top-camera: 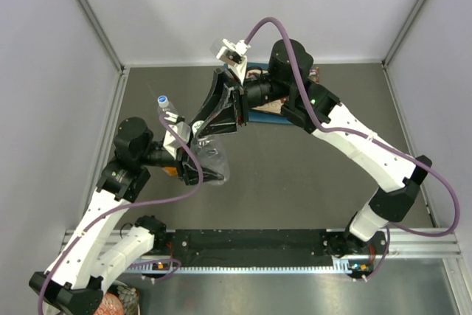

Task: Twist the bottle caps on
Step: Screw the bottle cap onto the plastic bottle.

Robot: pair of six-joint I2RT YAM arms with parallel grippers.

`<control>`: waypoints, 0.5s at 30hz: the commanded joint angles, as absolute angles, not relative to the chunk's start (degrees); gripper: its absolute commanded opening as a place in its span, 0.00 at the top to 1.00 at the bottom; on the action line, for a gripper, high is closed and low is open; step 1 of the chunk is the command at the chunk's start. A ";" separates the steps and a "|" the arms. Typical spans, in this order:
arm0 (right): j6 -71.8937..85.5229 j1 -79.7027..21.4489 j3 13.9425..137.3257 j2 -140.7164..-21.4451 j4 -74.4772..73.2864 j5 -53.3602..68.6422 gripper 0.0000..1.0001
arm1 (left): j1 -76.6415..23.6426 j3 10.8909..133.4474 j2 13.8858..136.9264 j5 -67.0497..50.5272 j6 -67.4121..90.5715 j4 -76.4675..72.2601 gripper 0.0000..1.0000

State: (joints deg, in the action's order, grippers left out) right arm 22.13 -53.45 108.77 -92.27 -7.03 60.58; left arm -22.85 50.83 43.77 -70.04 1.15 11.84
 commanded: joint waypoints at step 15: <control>10.64 -57.64 108.02 -89.65 -28.65 18.93 1.00 | -22.41 55.11 42.45 -36.15 -4.57 15.38 1.00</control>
